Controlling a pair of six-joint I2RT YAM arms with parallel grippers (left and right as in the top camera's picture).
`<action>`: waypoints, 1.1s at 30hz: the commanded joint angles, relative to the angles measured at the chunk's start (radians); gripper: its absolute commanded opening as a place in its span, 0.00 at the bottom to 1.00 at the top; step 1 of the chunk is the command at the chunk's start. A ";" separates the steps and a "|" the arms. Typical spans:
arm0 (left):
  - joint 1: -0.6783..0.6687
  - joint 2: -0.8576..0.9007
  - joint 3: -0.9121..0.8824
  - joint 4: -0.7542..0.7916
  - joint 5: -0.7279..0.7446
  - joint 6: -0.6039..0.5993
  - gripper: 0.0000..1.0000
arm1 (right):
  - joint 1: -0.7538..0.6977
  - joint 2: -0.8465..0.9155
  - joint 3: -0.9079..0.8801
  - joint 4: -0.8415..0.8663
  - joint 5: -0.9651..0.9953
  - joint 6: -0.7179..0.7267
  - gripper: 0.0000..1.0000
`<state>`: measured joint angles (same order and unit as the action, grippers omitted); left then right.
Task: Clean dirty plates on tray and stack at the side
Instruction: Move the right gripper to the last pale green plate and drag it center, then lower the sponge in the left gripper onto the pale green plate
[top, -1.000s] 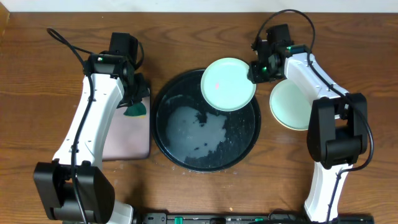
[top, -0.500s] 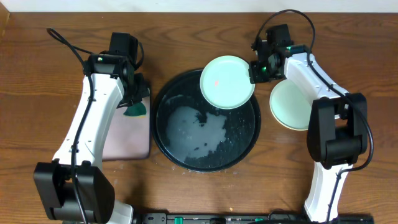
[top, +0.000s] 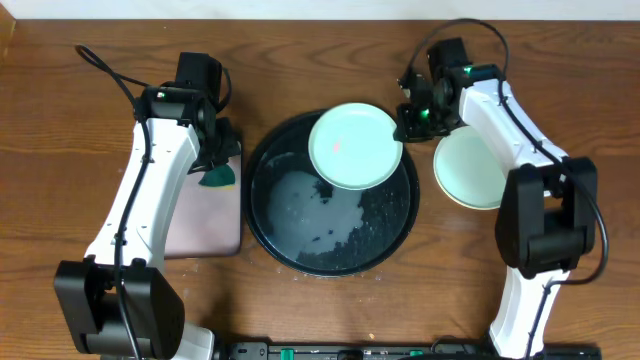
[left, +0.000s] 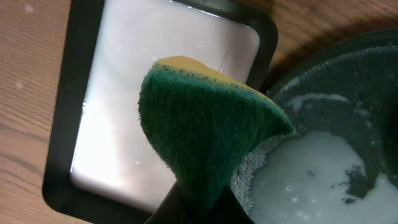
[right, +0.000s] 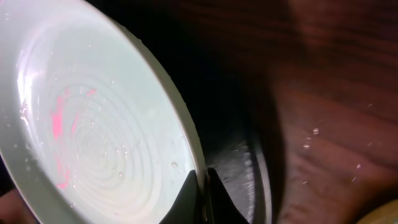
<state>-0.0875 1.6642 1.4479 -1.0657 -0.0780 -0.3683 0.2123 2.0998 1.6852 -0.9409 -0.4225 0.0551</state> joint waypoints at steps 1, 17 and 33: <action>0.002 -0.009 -0.004 0.001 -0.013 0.009 0.07 | 0.030 -0.044 0.029 -0.023 -0.036 -0.031 0.01; 0.002 -0.009 -0.004 0.002 -0.013 0.009 0.07 | 0.232 -0.031 0.026 -0.080 0.288 -0.090 0.01; 0.002 -0.009 -0.004 0.002 -0.013 0.009 0.08 | 0.239 0.040 0.026 -0.057 0.290 -0.030 0.27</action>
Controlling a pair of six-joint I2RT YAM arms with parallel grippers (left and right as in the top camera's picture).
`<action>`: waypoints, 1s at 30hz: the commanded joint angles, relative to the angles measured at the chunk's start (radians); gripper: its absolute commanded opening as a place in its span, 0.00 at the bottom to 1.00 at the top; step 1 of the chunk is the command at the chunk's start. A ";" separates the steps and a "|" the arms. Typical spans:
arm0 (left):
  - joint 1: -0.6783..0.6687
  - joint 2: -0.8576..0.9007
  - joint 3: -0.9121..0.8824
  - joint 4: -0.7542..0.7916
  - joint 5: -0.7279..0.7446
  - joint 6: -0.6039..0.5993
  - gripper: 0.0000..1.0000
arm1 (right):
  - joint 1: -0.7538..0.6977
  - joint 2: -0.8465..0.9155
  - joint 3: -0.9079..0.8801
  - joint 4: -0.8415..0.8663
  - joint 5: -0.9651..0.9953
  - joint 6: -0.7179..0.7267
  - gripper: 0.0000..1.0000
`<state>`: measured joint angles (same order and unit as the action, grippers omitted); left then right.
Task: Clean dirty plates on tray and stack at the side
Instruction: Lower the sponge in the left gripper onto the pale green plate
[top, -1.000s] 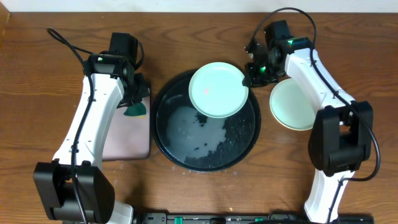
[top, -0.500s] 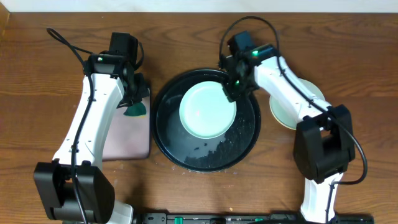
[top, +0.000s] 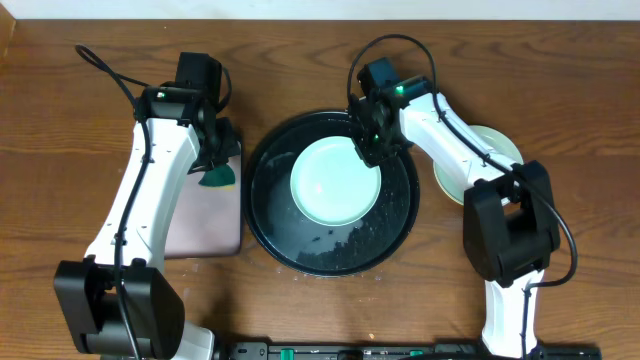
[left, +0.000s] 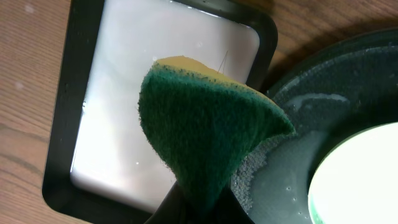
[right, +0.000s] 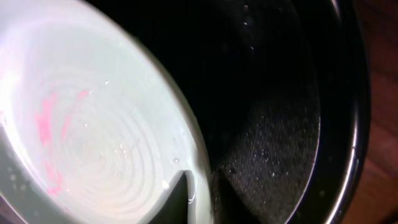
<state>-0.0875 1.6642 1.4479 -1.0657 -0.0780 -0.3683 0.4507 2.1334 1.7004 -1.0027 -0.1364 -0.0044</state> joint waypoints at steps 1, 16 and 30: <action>0.002 -0.009 -0.004 0.002 -0.013 0.009 0.07 | -0.002 0.006 0.010 0.010 0.014 0.080 0.33; -0.007 -0.009 -0.023 0.029 0.052 0.009 0.07 | -0.012 0.014 -0.044 0.004 0.016 0.462 0.33; -0.127 0.012 -0.031 0.092 0.065 0.008 0.08 | -0.012 0.014 -0.190 0.133 -0.054 0.490 0.01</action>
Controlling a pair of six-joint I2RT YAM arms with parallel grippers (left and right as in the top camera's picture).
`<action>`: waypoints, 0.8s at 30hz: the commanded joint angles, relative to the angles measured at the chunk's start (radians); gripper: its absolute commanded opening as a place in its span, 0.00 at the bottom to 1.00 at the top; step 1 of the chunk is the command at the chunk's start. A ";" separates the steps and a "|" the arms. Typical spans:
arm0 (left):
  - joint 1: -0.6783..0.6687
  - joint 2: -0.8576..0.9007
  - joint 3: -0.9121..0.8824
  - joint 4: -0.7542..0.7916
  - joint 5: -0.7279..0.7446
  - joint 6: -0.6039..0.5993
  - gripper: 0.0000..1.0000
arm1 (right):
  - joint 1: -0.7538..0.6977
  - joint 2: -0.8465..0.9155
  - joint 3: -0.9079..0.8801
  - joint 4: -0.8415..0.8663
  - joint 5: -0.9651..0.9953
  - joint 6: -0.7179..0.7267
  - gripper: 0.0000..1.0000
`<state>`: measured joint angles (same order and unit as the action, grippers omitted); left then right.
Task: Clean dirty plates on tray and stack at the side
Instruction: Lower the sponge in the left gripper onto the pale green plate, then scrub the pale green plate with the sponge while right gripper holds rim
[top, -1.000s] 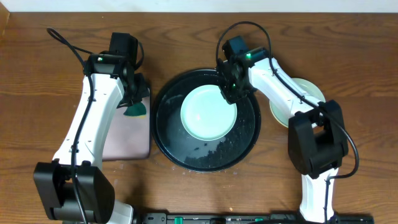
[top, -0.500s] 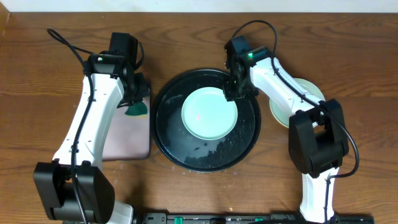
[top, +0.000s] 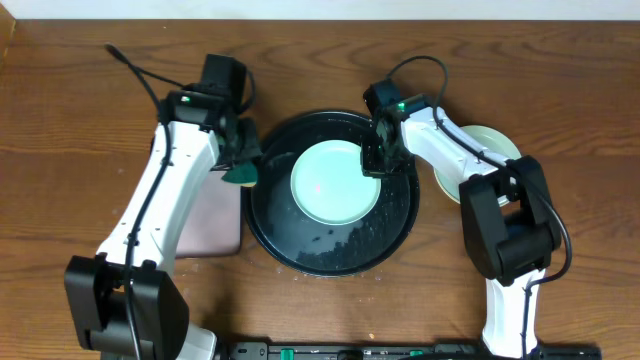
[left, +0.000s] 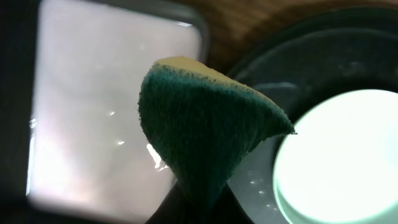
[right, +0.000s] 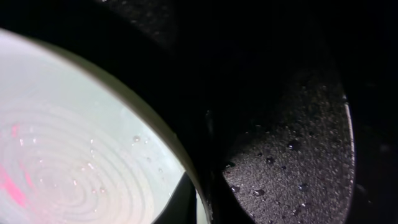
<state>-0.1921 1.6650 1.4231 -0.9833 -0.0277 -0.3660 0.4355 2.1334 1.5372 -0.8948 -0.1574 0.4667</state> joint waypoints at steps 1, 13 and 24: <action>-0.031 0.016 -0.006 0.018 0.032 0.006 0.08 | 0.003 0.014 -0.032 0.032 -0.040 0.019 0.01; -0.118 0.164 -0.006 0.108 0.153 0.034 0.08 | 0.005 0.039 -0.058 0.102 -0.140 -0.037 0.01; -0.187 0.305 -0.006 0.235 0.170 0.042 0.08 | -0.002 0.045 -0.058 0.110 -0.166 -0.056 0.01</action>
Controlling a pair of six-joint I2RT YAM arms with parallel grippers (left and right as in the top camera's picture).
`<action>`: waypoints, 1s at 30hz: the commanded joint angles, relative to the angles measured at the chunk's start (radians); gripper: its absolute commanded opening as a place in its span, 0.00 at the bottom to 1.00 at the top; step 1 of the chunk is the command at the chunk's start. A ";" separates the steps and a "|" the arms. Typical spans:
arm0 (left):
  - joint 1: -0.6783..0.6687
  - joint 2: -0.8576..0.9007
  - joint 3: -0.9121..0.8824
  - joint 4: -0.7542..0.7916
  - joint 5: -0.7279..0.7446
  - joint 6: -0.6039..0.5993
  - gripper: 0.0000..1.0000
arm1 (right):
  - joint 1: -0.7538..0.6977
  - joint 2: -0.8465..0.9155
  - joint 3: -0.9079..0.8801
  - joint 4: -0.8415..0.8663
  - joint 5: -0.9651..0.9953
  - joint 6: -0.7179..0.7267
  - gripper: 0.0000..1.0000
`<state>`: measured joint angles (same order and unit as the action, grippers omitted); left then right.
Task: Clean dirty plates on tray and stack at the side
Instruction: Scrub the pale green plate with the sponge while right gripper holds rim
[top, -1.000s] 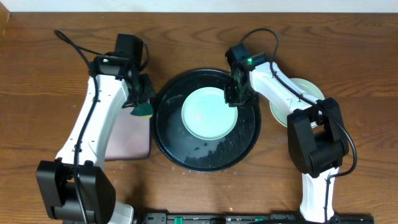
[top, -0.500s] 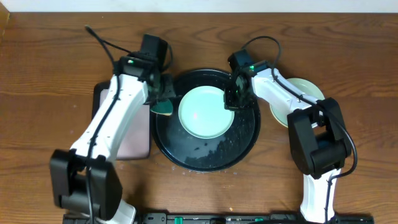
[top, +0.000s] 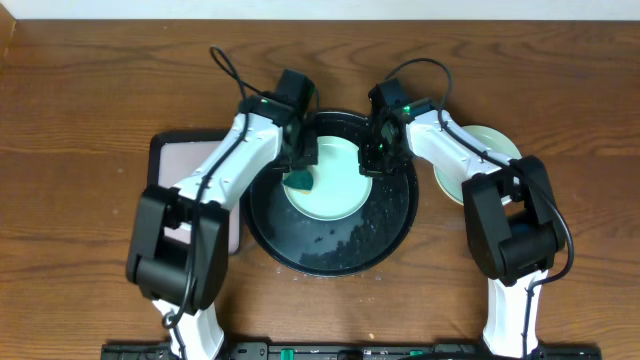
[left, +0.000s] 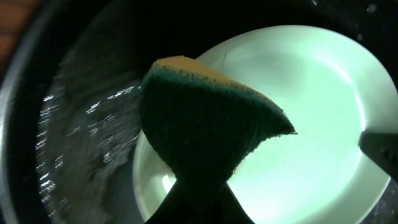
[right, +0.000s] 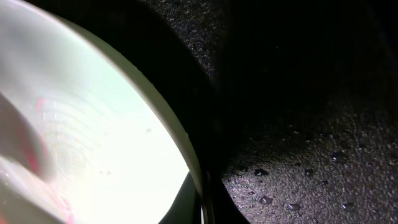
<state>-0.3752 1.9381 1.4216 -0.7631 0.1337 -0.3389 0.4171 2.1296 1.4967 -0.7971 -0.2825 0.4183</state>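
A pale green plate (top: 335, 185) lies in the round black tray (top: 390, 235). My left gripper (top: 298, 172) is shut on a green and yellow sponge (left: 205, 124), which sits over the plate's left part (left: 323, 112). My right gripper (top: 372, 160) is shut on the plate's right rim (right: 193, 168); pink smears (right: 43, 106) show on the plate. A second pale plate (top: 478, 170) rests on the table to the right of the tray.
A rectangular black pan of whitish liquid (top: 180, 175) stands left of the tray. The tray floor is wet and gritty (right: 298, 155). Both arms cross over the tray's top half. Bare wood table (top: 80, 120) lies all around.
My left gripper moved right with the sponge, from the tray's left edge to over the plate's left part. The right gripper still grips the plate's rim.
At first my right gripper held the dirty plate tilted over the tray's upper right, and the left held the sponge over the pan. Then the plate lay in the tray. The left gripper then brought the sponge to the tray's edge, and now onto the plate.
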 joint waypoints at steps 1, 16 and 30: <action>-0.004 0.046 -0.004 0.024 0.009 0.015 0.07 | 0.016 0.049 -0.018 0.014 -0.040 -0.008 0.01; -0.004 0.145 -0.004 0.044 0.431 0.109 0.07 | 0.016 0.049 -0.018 0.014 -0.040 -0.008 0.01; -0.008 0.145 -0.004 0.192 -0.307 -0.222 0.08 | 0.016 0.049 -0.018 0.013 -0.039 -0.008 0.01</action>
<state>-0.3958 2.0666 1.4200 -0.5682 0.2131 -0.4011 0.4202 2.1368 1.4967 -0.7753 -0.3195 0.4133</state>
